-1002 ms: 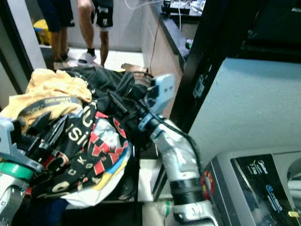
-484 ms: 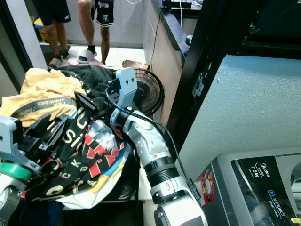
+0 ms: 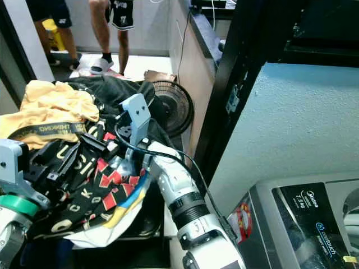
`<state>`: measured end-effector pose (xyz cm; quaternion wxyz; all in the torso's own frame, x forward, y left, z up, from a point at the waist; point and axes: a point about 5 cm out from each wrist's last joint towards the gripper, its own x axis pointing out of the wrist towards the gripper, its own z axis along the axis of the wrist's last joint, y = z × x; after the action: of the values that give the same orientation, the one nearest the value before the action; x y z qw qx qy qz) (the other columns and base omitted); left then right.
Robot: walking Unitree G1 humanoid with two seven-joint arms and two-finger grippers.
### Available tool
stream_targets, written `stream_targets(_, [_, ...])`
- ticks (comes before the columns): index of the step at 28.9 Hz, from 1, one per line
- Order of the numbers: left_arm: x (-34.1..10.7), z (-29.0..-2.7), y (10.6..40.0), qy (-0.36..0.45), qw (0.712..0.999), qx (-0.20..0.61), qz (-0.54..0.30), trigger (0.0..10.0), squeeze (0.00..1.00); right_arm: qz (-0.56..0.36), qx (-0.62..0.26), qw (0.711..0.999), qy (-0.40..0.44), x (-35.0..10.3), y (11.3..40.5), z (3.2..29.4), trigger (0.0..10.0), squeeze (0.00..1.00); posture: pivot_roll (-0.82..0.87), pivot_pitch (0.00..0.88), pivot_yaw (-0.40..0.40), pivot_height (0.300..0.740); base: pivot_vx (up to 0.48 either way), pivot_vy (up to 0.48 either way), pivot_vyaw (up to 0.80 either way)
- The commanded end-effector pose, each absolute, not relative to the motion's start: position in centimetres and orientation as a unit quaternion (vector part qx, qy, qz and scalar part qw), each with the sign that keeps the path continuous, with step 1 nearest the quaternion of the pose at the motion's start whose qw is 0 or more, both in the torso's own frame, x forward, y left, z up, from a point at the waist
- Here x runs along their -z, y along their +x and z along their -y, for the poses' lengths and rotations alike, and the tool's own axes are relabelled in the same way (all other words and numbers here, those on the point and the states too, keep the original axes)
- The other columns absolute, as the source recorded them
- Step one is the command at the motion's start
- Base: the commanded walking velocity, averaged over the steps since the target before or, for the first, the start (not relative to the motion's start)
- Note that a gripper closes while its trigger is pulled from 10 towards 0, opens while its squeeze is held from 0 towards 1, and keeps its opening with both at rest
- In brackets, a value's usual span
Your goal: Clothes washing
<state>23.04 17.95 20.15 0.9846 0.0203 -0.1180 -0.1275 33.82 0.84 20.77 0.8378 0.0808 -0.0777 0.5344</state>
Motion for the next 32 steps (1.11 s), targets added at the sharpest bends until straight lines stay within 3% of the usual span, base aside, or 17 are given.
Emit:
stream_targets(1, [-20.1, -17.5, 23.1, 0.025, 0.984, 0.135, 0.113, 10.0, 0.00, 0.071, -0.586, 0.804, 0.065, -20.2, 32.4, -2.5, 10.0, 0.00, 0.08, 0.031, 0.009, 0.740, 0.000, 0.000, 0.00])
stream_targets(5, [-20.1, -17.5, 23.1, 0.025, 0.984, 0.136, 0.113, 10.0, 0.00, 0.073, -0.588, 0.803, 0.068, -20.1, 32.3, -2.6, 9.6, 0.00, 0.08, 0.031, 0.009, 0.740, 0.000, 0.000, 0.00])
stream_targets(6, [-20.1, -17.5, 23.1, 0.025, 0.984, 0.136, 0.114, 10.0, 0.00, 0.075, -0.588, 0.802, 0.072, -20.2, 32.3, -2.6, 4.3, 0.00, 0.08, 0.031, 0.009, 0.740, 0.000, 0.000, 0.00])
stream_targets(7, [-20.1, -17.5, 23.1, 0.025, 0.984, 0.136, 0.114, 10.0, 0.00, 0.075, -0.588, 0.802, 0.072, -20.2, 32.3, -2.6, 4.3, 0.00, 0.08, 0.031, 0.009, 0.740, 0.000, 0.000, 0.00])
stream_targets(8, [-20.1, -17.5, 23.1, 0.025, 0.984, 0.137, 0.114, 10.0, 0.00, 0.077, -0.589, 0.801, 0.075, -20.3, 32.3, -2.6, 2.7, 0.00, 0.08, 0.032, 0.008, 0.740, 0.000, 0.000, 0.00])
stream_targets(10, [-20.1, -17.4, 23.1, 0.025, 0.984, 0.138, 0.113, 10.0, 0.00, 0.078, -0.590, 0.800, 0.076, -20.3, 32.3, -2.6, 2.7, 0.00, 0.08, 0.032, 0.008, 0.740, 0.000, 0.000, 0.00])
stream_targets(11, [-20.1, -17.4, 23.1, 0.025, 0.984, 0.139, 0.113, 10.0, 0.00, 0.079, -0.590, 0.800, 0.077, -20.4, 32.3, -2.6, 2.1, 0.00, 0.08, 0.032, 0.008, 0.740, 0.000, 0.000, 0.00])
stream_targets(12, [-20.1, -17.4, 23.1, 0.025, 0.984, 0.139, 0.113, 10.0, 0.00, 0.079, -0.590, 0.800, 0.077, -20.4, 32.3, -2.6, 2.1, 0.00, 0.08, 0.032, 0.008, 0.740, 0.000, 0.000, 0.00])
stream_targets(13, [-20.1, -17.3, 23.1, 0.025, 0.983, 0.140, 0.112, 10.0, 0.00, 0.082, -0.588, 0.801, 0.076, -20.5, 32.4, -2.6, 5.7, 0.00, 0.08, 0.030, 0.009, 0.740, 0.000, 0.000, 0.00])
stream_targets(14, [-20.1, -17.3, 23.1, 0.025, 0.983, 0.141, 0.112, 10.0, 0.00, 0.086, -0.583, 0.804, 0.076, -20.6, 32.5, -2.5, 10.0, 0.00, 0.08, 0.030, 0.009, 0.740, 0.000, 0.000, 0.00])
stream_targets(23, [-20.1, -17.9, 23.5, 0.032, 0.987, 0.113, 0.109, 10.0, 0.00, 0.111, -0.536, 0.831, 0.096, -21.5, 33.5, -1.6, 10.0, 0.00, 0.08, 0.022, 0.011, 0.740, 0.000, 0.000, 0.00])
stream_targets(28, [-20.4, -18.6, 24.1, 0.016, 0.991, 0.077, 0.110, 10.0, 0.00, 0.167, -0.416, 0.880, 0.158, -23.7, 35.6, 1.4, 10.0, 0.00, 0.08, 0.022, 0.011, 0.740, 0.000, 0.000, 0.00])
stream_targets(32, [-20.5, -18.6, 24.1, 0.014, 0.990, 0.080, 0.114, 10.0, 0.00, 0.182, -0.395, 0.885, 0.168, -24.4, 36.0, 2.6, 10.0, 0.00, 0.08, 0.013, 0.009, 0.740, 0.000, 0.000, 0.00])
